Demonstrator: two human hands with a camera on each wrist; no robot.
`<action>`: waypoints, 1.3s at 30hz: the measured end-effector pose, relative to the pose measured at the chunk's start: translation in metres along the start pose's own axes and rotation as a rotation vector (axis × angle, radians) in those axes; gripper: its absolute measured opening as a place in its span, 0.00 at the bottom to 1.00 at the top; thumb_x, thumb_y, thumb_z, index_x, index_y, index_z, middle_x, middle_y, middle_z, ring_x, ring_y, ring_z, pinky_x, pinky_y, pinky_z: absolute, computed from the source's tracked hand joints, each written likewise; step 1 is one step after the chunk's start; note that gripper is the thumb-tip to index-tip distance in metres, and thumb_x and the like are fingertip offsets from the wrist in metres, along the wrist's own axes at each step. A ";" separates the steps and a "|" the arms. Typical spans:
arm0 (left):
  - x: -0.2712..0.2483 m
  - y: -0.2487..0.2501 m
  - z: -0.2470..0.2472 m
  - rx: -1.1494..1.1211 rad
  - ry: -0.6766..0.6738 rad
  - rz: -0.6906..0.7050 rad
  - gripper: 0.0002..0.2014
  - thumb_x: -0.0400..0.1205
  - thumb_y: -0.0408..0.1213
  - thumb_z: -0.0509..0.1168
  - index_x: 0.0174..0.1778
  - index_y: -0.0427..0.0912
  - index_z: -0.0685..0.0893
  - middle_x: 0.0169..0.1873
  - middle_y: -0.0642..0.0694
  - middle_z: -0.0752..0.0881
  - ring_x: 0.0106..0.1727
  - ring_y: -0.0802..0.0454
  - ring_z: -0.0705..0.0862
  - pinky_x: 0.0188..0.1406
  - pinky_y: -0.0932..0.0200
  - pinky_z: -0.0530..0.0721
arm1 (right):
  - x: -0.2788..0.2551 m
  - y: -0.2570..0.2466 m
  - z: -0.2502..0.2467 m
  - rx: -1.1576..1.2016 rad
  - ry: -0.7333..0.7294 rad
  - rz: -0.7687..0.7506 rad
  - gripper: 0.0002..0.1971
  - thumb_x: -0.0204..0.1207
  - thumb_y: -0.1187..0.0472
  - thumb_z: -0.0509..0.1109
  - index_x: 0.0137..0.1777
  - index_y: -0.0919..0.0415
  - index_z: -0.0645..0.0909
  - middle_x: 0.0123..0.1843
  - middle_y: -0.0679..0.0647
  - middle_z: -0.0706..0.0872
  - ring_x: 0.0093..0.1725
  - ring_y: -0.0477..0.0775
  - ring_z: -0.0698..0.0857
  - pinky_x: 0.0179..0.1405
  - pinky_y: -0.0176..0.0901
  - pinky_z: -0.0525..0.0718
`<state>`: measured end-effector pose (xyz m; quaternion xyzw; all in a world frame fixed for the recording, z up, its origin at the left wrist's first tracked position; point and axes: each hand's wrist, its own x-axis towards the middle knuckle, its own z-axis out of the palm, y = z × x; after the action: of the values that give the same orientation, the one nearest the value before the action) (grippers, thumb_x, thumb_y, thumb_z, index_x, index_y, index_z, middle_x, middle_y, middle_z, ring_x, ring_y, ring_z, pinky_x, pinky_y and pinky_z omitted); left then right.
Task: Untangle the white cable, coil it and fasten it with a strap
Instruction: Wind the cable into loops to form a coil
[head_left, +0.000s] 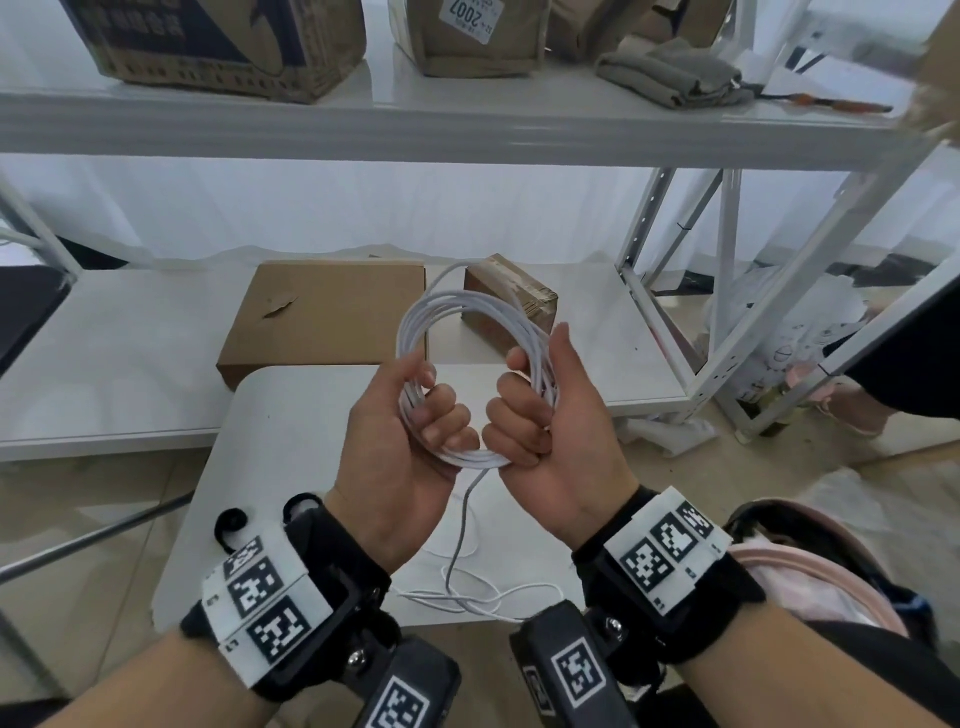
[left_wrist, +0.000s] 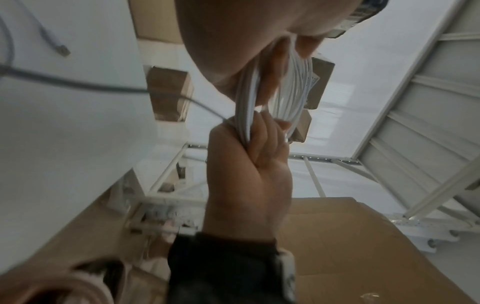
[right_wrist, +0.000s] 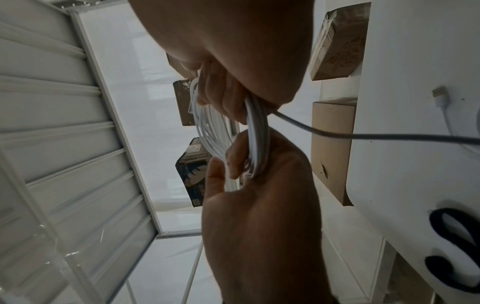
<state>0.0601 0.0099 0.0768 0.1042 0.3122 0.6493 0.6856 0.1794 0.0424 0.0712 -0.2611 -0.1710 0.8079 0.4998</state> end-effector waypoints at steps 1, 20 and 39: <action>0.001 0.004 0.000 0.034 -0.004 0.010 0.12 0.82 0.44 0.63 0.35 0.45 0.73 0.25 0.52 0.61 0.23 0.58 0.61 0.21 0.67 0.67 | 0.001 -0.002 -0.001 -0.009 -0.004 0.018 0.25 0.84 0.37 0.58 0.38 0.58 0.77 0.19 0.46 0.58 0.14 0.42 0.56 0.10 0.33 0.54; 0.012 0.008 -0.021 1.082 0.055 -0.039 0.24 0.89 0.58 0.54 0.44 0.43 0.87 0.30 0.42 0.79 0.25 0.53 0.74 0.28 0.57 0.72 | 0.009 -0.032 -0.001 0.133 -0.093 -0.032 0.25 0.89 0.44 0.53 0.31 0.55 0.71 0.17 0.45 0.59 0.15 0.43 0.52 0.10 0.34 0.55; 0.038 0.000 -0.059 1.749 0.079 0.175 0.15 0.83 0.57 0.66 0.40 0.51 0.86 0.35 0.54 0.90 0.41 0.56 0.86 0.37 0.59 0.76 | 0.006 -0.054 -0.005 0.346 -0.170 -0.102 0.28 0.89 0.44 0.52 0.29 0.57 0.73 0.16 0.47 0.59 0.17 0.44 0.51 0.10 0.33 0.55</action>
<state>0.0258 0.0307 0.0198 0.5930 0.7121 0.2310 0.2965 0.2190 0.0717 0.0953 -0.0933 -0.0842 0.8181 0.5611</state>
